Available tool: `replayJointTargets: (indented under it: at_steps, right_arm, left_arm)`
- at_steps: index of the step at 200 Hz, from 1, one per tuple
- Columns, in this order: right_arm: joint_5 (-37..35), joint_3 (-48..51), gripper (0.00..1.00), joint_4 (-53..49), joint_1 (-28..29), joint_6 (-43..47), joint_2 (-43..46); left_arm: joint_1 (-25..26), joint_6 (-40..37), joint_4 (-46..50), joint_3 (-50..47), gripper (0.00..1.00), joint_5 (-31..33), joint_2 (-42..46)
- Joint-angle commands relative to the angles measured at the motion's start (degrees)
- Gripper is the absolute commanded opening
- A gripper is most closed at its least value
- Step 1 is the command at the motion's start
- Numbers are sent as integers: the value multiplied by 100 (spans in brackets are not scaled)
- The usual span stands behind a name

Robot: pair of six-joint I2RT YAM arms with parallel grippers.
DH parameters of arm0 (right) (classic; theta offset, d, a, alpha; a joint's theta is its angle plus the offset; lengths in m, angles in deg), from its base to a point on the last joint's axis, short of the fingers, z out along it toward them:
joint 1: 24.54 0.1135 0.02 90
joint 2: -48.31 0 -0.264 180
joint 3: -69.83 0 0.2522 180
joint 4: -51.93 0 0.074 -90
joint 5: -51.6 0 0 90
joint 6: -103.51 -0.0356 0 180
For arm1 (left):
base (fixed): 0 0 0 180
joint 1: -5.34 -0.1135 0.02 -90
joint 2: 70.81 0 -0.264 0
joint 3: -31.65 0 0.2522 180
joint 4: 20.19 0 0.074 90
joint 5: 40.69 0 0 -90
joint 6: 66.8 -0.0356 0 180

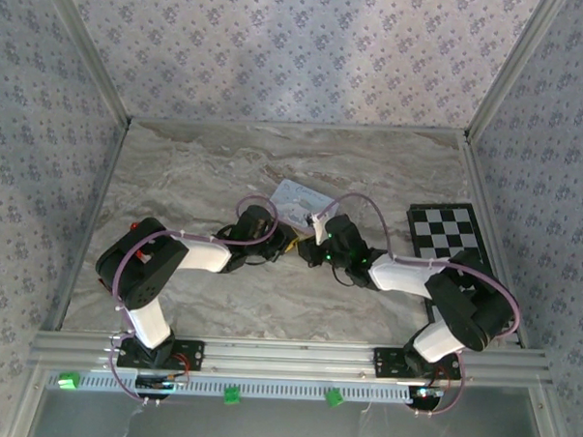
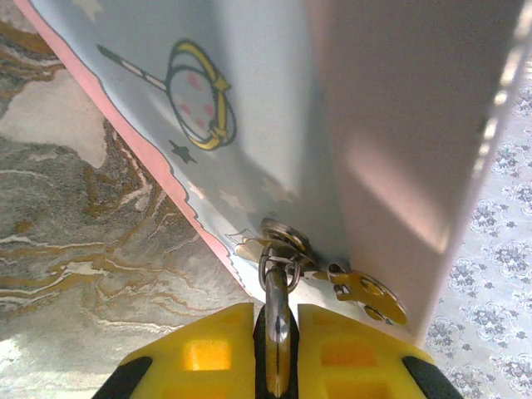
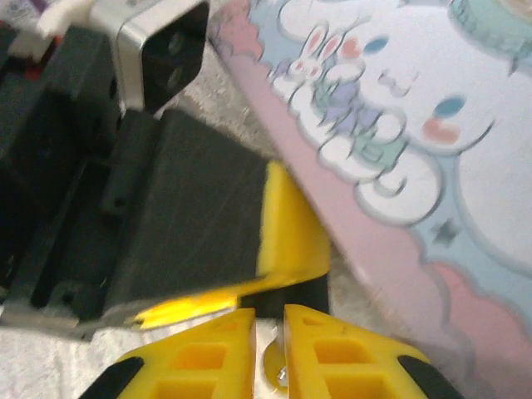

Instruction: Unlock the padlock with the key

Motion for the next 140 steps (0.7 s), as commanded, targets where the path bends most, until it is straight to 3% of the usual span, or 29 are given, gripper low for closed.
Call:
replayJointTargets:
  at_steps: [1,31,54,80,140]
  right_arm:
    - [-330,284,26,206,190,142,327]
    - [-445,477,28,465,225,902,431]
    - [-1098,644,28,769,452,1945,483]
    - [-1373,555,28,894,576,2796,289]
    - [-1671,609,29,1728,678,3603,-326]
  left_arm:
    - [14,-41,134,47,0,-139,-16]
    - [-56,-18,416,121,0,-140,26]
    - [-72,-24,557,161,0,-130,110]
    - [-84,-70,616,143,0,-104,201]
    - [-92,-68,484,108,0,-157,212]
